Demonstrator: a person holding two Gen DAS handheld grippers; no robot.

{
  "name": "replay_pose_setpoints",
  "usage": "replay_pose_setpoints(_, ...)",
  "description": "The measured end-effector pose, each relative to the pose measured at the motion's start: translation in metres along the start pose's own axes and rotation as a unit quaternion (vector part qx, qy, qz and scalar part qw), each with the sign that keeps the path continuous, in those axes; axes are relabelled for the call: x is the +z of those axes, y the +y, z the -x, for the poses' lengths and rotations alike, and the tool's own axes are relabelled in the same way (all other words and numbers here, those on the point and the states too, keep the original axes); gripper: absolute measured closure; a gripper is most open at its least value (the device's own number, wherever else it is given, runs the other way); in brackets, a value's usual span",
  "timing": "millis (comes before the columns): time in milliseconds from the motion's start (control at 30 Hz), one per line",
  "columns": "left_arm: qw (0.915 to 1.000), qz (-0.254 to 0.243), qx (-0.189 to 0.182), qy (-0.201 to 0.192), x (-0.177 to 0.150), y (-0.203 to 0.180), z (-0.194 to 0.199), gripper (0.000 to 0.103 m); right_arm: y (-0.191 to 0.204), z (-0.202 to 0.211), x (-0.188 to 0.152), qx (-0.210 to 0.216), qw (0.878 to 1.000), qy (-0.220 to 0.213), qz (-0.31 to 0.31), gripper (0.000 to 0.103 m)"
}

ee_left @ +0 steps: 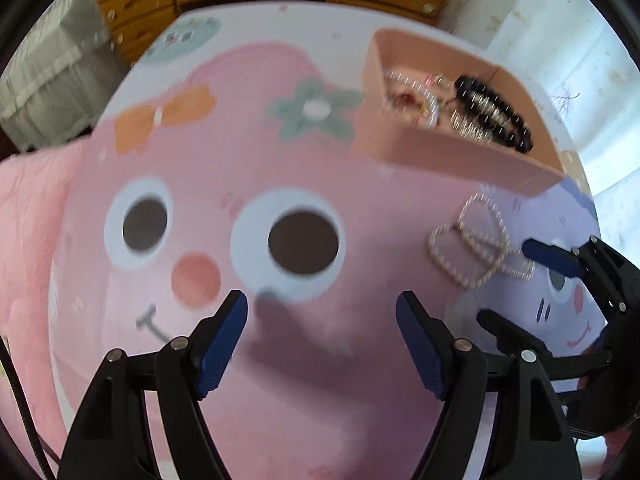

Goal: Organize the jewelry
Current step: 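Grasp the pearl necklace on the table with the right tool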

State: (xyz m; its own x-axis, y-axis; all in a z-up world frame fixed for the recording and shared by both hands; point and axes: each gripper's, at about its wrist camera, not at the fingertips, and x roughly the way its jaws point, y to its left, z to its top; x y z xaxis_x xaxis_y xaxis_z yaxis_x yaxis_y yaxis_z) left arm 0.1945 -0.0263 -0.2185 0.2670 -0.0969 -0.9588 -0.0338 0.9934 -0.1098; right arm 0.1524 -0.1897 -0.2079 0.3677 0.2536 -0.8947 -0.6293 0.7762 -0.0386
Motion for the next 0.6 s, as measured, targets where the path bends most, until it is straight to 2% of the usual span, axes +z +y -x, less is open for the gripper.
replay_pose_setpoints(167,0.9999,0.013,-0.003,0.0,-0.009,0.01,0.003,0.023,0.012,-0.006,0.005,-0.015,1.0,-0.004,0.013,0.028)
replay_pose_setpoints(300,0.9997,0.023,-0.005,-0.009,-0.012,0.018,0.009,0.023,0.009,-0.012,0.01,0.002,1.0,-0.004,-0.011,0.027)
replay_pose_setpoints(400,0.9995,0.029,-0.006,-0.008,-0.016,0.025,0.011,0.023,0.012,-0.014,0.013,-0.007,1.0,-0.002,-0.02,0.029)
replay_pose_setpoints(433,0.9995,0.031,-0.005,-0.007,-0.018,0.029,0.011,0.023,0.014,-0.014,0.014,-0.009,1.0,0.0,-0.023,0.032)
replay_pose_setpoints(500,0.9993,0.036,-0.004,-0.005,-0.019,0.034,0.01,0.023,0.019,-0.013,0.017,-0.005,1.0,-0.002,-0.019,0.049)
replay_pose_setpoints(567,0.9991,0.042,-0.005,-0.003,-0.019,0.04,0.008,0.023,0.023,-0.012,0.022,0.0,1.0,-0.001,-0.016,0.088)
replay_pose_setpoints(600,0.9989,0.045,-0.007,-0.003,-0.019,0.044,0.008,0.023,0.026,-0.013,0.025,0.009,1.0,0.004,-0.017,0.093)
